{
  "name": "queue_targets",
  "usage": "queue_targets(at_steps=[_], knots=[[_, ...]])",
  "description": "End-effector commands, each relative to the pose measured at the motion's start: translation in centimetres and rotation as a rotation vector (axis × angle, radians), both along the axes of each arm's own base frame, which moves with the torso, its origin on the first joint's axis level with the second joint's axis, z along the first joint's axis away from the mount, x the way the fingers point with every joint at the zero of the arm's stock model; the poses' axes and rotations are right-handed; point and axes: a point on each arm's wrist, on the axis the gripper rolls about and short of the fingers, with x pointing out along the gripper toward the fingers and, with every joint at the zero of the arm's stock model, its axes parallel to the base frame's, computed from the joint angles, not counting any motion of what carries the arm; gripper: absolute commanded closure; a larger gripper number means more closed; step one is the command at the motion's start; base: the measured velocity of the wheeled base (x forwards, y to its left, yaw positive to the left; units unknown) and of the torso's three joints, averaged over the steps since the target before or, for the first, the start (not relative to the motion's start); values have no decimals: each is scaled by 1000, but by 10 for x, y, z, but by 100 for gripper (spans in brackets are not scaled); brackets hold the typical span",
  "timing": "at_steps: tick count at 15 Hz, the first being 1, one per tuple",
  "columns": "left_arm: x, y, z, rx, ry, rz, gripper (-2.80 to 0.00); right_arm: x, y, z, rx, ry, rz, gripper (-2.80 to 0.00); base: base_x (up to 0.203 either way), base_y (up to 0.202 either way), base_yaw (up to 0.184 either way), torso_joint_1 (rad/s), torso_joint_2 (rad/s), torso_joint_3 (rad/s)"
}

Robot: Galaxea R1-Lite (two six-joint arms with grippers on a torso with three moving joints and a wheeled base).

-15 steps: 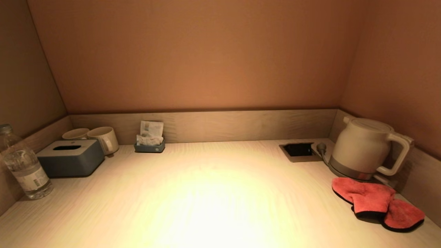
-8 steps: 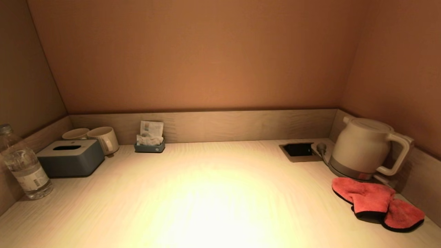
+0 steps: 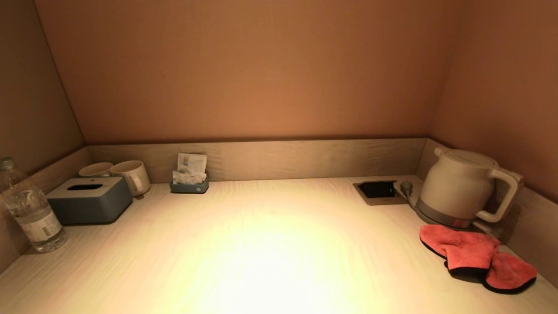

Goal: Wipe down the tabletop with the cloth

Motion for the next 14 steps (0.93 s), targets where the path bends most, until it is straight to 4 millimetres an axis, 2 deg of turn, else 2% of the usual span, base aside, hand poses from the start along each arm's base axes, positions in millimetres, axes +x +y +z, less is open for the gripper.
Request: queue_targets(at_steps=[1, 3, 14], knots=[[0, 0, 0, 0, 1, 0, 0, 0, 1, -6, -3, 58, 44, 0, 0, 0, 0, 0, 0, 0], [0, 0, 0, 0, 1, -1, 0, 0, 1, -13, -3, 128, 64, 0, 0, 0, 0, 0, 0, 0], [0, 0, 0, 0, 2, -1, 0, 1, 1, -13, 33, 125, 65, 0, 0, 0, 0, 0, 0, 0]])
